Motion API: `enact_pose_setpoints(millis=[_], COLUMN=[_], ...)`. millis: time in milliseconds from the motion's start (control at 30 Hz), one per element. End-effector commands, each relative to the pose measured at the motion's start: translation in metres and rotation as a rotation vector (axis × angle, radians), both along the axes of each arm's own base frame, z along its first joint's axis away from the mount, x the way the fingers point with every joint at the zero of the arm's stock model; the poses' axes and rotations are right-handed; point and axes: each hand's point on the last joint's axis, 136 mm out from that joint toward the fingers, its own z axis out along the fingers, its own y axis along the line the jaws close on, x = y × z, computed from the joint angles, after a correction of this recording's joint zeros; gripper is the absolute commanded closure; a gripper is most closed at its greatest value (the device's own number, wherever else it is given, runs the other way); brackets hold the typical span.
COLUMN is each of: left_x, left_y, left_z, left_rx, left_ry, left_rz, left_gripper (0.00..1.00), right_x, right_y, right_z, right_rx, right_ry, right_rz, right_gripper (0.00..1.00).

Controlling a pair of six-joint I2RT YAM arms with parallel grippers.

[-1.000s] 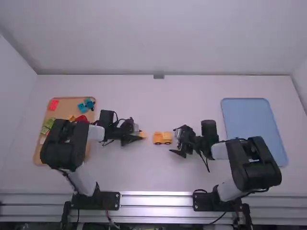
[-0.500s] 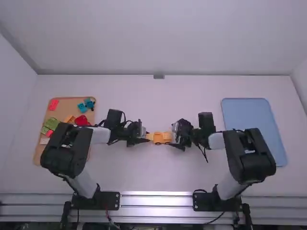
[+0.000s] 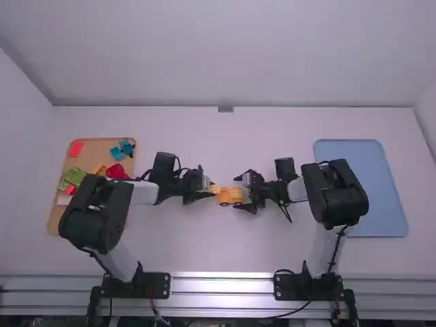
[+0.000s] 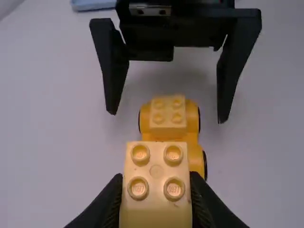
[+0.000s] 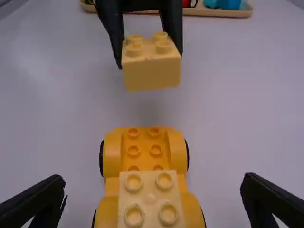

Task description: Assemble lego blocks to make yellow taxi

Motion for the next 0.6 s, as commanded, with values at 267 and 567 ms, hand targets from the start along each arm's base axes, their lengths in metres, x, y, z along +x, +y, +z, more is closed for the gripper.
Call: enact_pose_setpoints(millis=[267,567], left_x=[-0.007,-0.002], left_y=[-0.02,-0.025], left_z=[-0.006,-0.005], left_rx=[0.072,0.061], left_ry=[-0.006,-0.007], left_rz=[-0.006,-0.005], left_gripper=[0.98,0.98], right_x=[-0.003,-0.005], right_y=[0.009,0.005], right_z=[-0.034,-0.037], right_rx=[-0.184,-0.196], right_ry=[0.05,0.059], right_rz=[-0.066,-0.077], right_gripper=[0.0,0.2])
